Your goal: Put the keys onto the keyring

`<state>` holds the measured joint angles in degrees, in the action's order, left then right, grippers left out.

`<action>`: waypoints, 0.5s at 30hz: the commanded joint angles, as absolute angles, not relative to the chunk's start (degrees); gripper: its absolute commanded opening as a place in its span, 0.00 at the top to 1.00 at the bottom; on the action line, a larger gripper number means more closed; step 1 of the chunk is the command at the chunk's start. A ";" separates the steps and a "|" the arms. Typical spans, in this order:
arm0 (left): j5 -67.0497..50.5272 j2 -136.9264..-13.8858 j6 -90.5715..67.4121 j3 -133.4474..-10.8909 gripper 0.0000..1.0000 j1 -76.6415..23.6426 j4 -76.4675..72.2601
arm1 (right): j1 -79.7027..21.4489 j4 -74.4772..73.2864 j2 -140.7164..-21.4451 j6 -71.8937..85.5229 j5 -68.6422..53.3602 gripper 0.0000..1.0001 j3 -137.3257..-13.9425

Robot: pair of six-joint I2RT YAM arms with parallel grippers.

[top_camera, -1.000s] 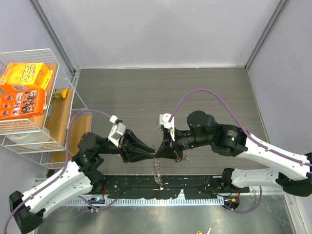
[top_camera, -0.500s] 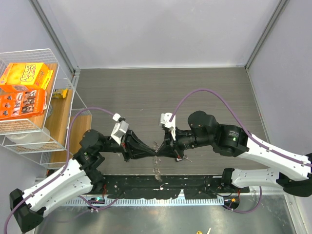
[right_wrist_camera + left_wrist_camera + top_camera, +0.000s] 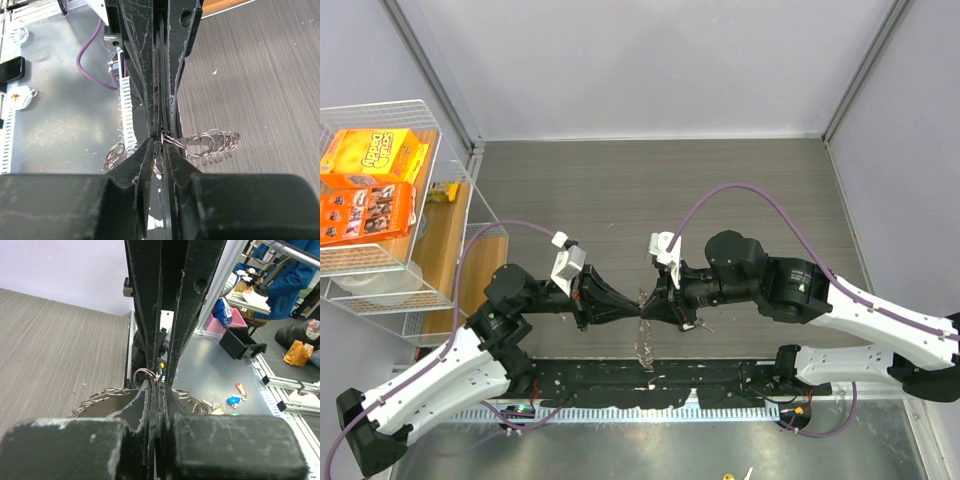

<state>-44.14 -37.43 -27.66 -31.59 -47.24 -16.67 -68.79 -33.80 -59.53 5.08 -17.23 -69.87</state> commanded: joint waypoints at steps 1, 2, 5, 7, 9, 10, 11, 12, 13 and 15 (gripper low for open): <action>-39.29 -36.57 -26.02 -33.14 1.00 -47.29 -16.35 | -69.87 -26.19 -57.30 5.62 -18.11 0.77 -71.81; -39.29 -36.48 -26.02 -33.05 1.00 -47.29 -16.26 | -69.87 -26.28 -57.22 5.62 -18.02 0.75 -71.72; -39.20 -35.77 -26.19 -32.87 1.00 -47.29 -16.17 | -69.87 -26.10 -56.52 5.71 -17.93 0.72 -71.19; -39.20 -35.42 -26.10 -32.87 1.00 -47.29 -16.08 | -69.87 -26.10 -56.08 5.71 -17.76 0.71 -70.93; -39.20 -35.33 -26.28 -32.87 1.00 -47.29 -16.00 | -69.87 -26.28 -55.72 5.71 -17.75 0.69 -70.75; -39.29 -35.33 -26.19 -32.87 1.00 -47.29 -16.00 | -69.87 -26.45 -55.64 5.54 -17.67 0.68 -70.75; -39.29 -35.16 -26.28 -32.96 1.00 -47.29 -15.91 | -69.87 -26.80 -55.46 5.45 -17.32 0.67 -70.75; -39.37 -34.98 -26.37 -32.96 1.00 -47.29 -15.91 | -69.87 -26.98 -55.28 5.45 -16.97 0.66 -70.75; -39.37 -34.81 -26.37 -32.87 1.00 -47.29 -15.91 | -69.87 -27.16 -54.94 5.45 -16.44 0.66 -70.75; -39.38 -34.54 -26.28 -32.87 1.00 -47.29 -15.82 | -69.87 -27.42 -54.23 5.36 -16.09 0.64 -70.40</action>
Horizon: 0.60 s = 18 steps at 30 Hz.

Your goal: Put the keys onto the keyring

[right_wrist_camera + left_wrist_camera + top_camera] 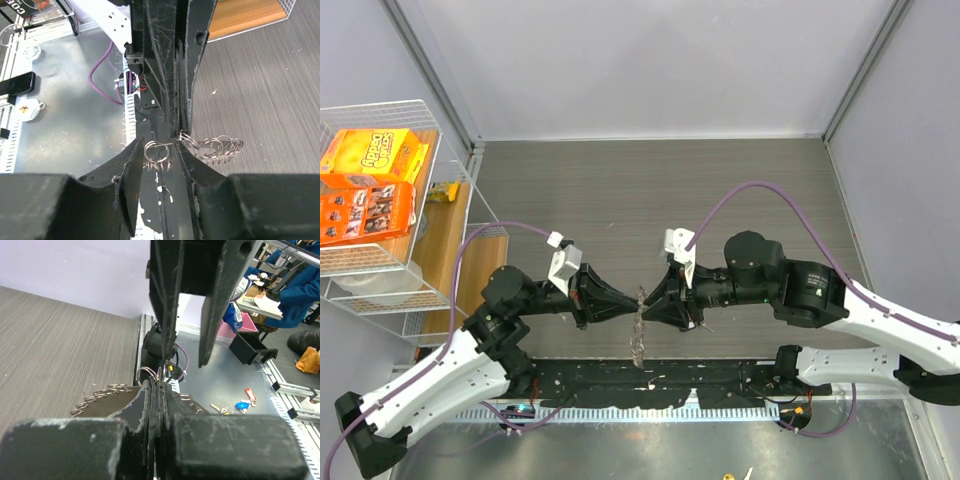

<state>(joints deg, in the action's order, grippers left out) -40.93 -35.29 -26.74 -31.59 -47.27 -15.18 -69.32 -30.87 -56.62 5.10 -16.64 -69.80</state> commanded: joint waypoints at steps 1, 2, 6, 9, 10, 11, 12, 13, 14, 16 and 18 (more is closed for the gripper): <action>-39.55 -34.37 -26.37 -32.87 1.00 -47.29 -15.73 | -69.87 -27.42 -54.05 5.27 -15.91 0.63 -70.05; -39.64 -34.37 -26.28 -33.05 1.00 -47.29 -15.65 | -69.87 -27.42 -53.53 5.19 -15.56 0.63 -69.96; -40.08 -34.10 -26.54 -33.05 1.00 -47.29 -15.65 | -69.87 -27.95 -53.17 5.10 -15.12 0.62 -69.52; -40.08 -33.84 -26.89 -32.87 1.00 -47.29 -15.91 | -69.87 -28.12 -53.35 4.92 -14.42 0.62 -68.91; -40.08 -33.75 -26.98 -32.87 1.00 -47.29 -16.00 | -69.87 -28.12 -53.44 4.92 -14.24 0.62 -68.65; -40.08 -33.58 -27.07 -32.96 1.00 -47.29 -16.17 | -69.87 -28.21 -53.44 4.92 -13.98 0.62 -68.47; -40.17 -33.40 -27.16 -32.87 1.00 -47.29 -16.17 | -69.87 -28.13 -53.44 5.01 -13.89 0.62 -68.21; -40.25 -33.14 -27.42 -32.87 1.00 -47.29 -16.35 | -69.87 -27.86 -53.44 4.84 -14.06 0.62 -68.12; -40.25 -32.96 -27.51 -32.87 1.00 -47.29 -16.52 | -69.87 -27.77 -53.44 4.83 -14.06 0.62 -67.85; -40.17 -32.43 -28.03 -32.70 1.00 -47.29 -17.14 | -69.87 -27.51 -53.53 4.57 -14.06 0.62 -67.59; -40.25 -31.99 -28.91 -32.35 1.00 -47.29 -18.10 | -69.87 -26.98 -53.61 4.31 -14.41 0.62 -67.06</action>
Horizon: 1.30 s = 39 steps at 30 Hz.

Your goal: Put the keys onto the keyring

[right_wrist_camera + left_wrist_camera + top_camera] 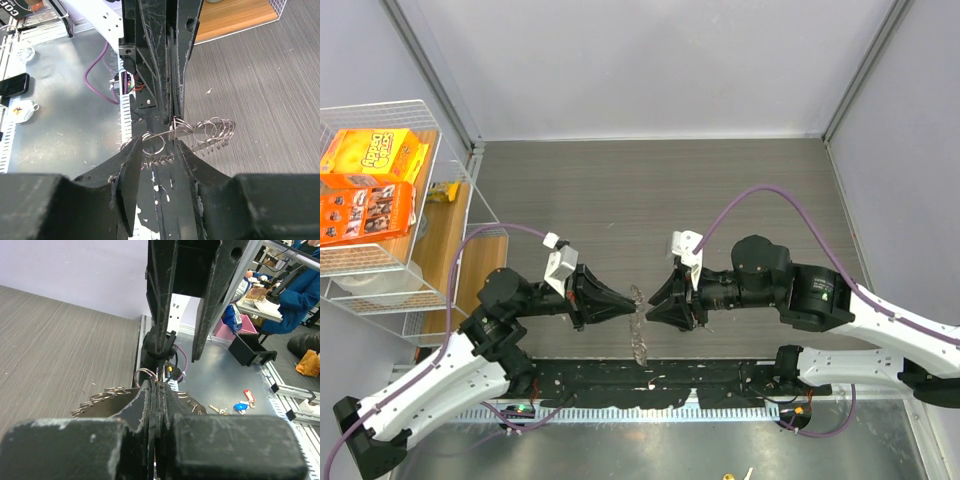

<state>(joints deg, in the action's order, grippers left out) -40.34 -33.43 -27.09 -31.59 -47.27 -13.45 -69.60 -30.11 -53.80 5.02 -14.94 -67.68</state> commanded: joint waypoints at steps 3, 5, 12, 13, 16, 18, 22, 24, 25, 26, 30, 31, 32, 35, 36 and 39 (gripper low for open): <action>-40.25 -31.64 -30.49 -31.91 1.00 -47.29 -19.68 | -69.87 -25.06 -53.53 3.61 -16.34 0.62 -66.18; -39.82 -31.12 -31.72 -31.20 1.00 -47.29 -21.17 | -69.87 -23.83 -53.26 2.90 -17.57 0.61 -65.83; -38.32 -28.74 -34.63 -30.15 1.00 -47.29 -23.38 | -69.87 -20.48 -51.06 0.26 -16.88 0.59 -63.46; -38.23 -28.57 -34.98 -30.06 1.00 -47.29 -23.55 | -69.87 -20.04 -50.98 0.35 -16.70 0.59 -63.28; -37.62 -28.13 -35.42 -30.23 1.00 -47.29 -23.73 | -69.87 -18.38 -50.80 0.26 -16.96 0.59 -62.67; -37.36 -28.12 -35.59 -30.23 1.00 -47.29 -23.82 | -69.87 -17.76 -50.80 0.18 -17.14 0.59 -62.49; -37.09 -28.65 -36.21 -30.15 1.00 -47.29 -24.34 | -69.96 -17.05 -51.24 -1.04 -17.14 0.59 -62.58; -37.00 -29.00 -36.38 -30.41 1.00 -47.29 -24.52 | -70.05 -16.35 -51.42 -1.05 -16.87 0.60 -62.75; -37.00 -29.26 -36.39 -30.32 1.00 -47.29 -24.61 | -70.05 -16.00 -51.50 -1.05 -17.14 0.60 -62.67; -36.83 -29.27 -36.39 -30.32 1.00 -47.29 -24.70 | -70.14 -15.65 -51.42 -1.05 -17.23 0.60 -62.67; -36.56 -29.18 -36.47 -30.50 1.00 -47.29 -24.79 | -70.40 -15.29 -51.77 -1.49 -17.14 0.60 -62.67; -36.56 -29.18 -36.56 -30.50 1.00 -47.29 -24.87 | -70.49 -15.12 -51.94 -1.58 -17.14 0.60 -62.67; -36.39 -29.27 -36.56 -30.50 1.00 -47.29 -24.96 | -70.49 -15.03 -52.03 -1.50 -17.05 0.60 -62.67; -36.30 -29.27 -36.83 -30.41 1.00 -47.29 -25.22 | -70.58 -14.85 -52.38 -1.58 -16.88 0.60 -62.58; -36.39 -29.27 -36.83 -30.41 1.00 -47.29 -25.31 | -70.58 -14.77 -52.47 -1.58 -16.79 0.61 -62.58; -36.39 -29.27 -36.91 -30.32 1.00 -47.29 -25.49 | -70.66 -14.24 -52.91 -1.50 -16.52 0.61 -62.49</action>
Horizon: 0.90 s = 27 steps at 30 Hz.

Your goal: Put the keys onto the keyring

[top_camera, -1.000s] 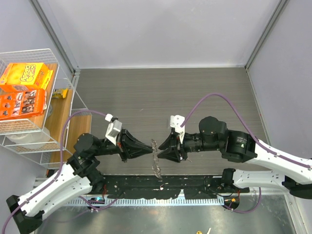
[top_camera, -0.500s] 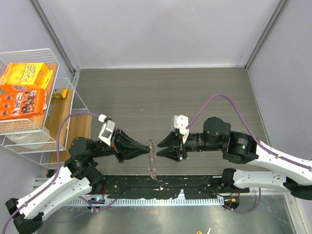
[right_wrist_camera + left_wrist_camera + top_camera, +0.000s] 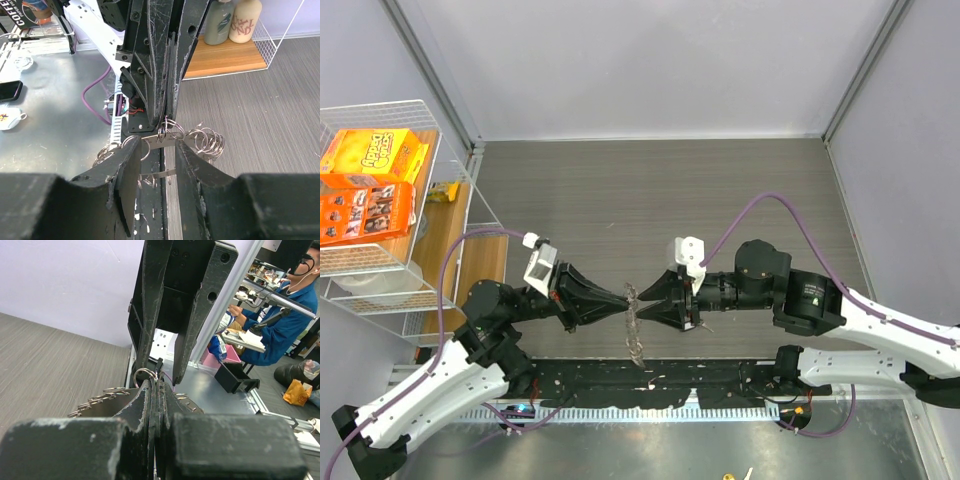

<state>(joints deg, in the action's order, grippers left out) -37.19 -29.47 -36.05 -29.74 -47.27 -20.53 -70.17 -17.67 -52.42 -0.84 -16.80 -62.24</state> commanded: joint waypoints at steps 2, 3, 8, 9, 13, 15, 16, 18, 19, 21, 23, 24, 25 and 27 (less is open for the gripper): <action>-36.39 -29.01 -36.91 -30.23 1.00 -47.29 -25.58 | -70.66 -14.24 -53.09 -1.58 -16.35 0.61 -62.49; -36.39 -29.00 -36.91 -30.06 1.00 -47.29 -25.66 | -70.66 -14.06 -53.09 -1.58 -16.26 0.62 -62.49; -36.47 -28.65 -37.09 -30.06 1.00 -47.29 -25.58 | -70.66 -13.54 -53.35 -1.58 -16.17 0.63 -62.49; -36.47 -28.48 -37.09 -30.06 1.00 -47.29 -25.66 | -70.66 -13.45 -53.35 -1.58 -16.08 0.64 -62.49; -36.56 -28.30 -37.09 -29.88 1.00 -47.29 -25.75 | -70.75 -12.92 -53.61 -1.49 -16.08 0.66 -62.40; -36.56 -28.30 -37.09 -29.88 1.00 -47.29 -25.84 | -70.84 -12.66 -53.79 -1.49 -16.17 0.67 -62.40; -36.48 -28.30 -37.09 -29.88 1.00 -47.29 -25.93 | -70.84 -12.57 -53.88 -1.58 -16.26 0.68 -62.49; -36.48 -28.21 -37.09 -29.88 1.00 -47.29 -25.84 | -70.93 -12.48 -54.05 -1.49 -16.26 0.69 -62.58; -36.56 -28.21 -37.09 -29.88 1.00 -47.29 -25.93 | -70.84 -12.31 -54.14 -1.49 -16.26 0.70 -62.58; -36.65 -28.21 -37.09 -29.80 1.00 -47.29 -25.93 | -71.02 -12.13 -54.40 -1.49 -16.35 0.72 -62.67; -36.48 -28.04 -37.09 -29.88 1.00 -47.29 -26.10 | -71.10 -12.22 -54.58 -1.67 -16.35 0.80 -62.84; -36.47 -27.95 -37.09 -29.80 1.00 -47.29 -26.02 | -71.10 -12.30 -54.67 -1.76 -16.17 0.83 -63.02; -36.47 -27.86 -37.09 -29.79 1.00 -47.29 -26.02 | -71.19 -12.30 -54.67 -1.84 -16.00 0.92 -62.93; -36.48 -27.69 -37.09 -29.88 1.00 -47.29 -25.93 | -71.28 -12.22 -54.49 -2.02 -15.82 0.94 -62.93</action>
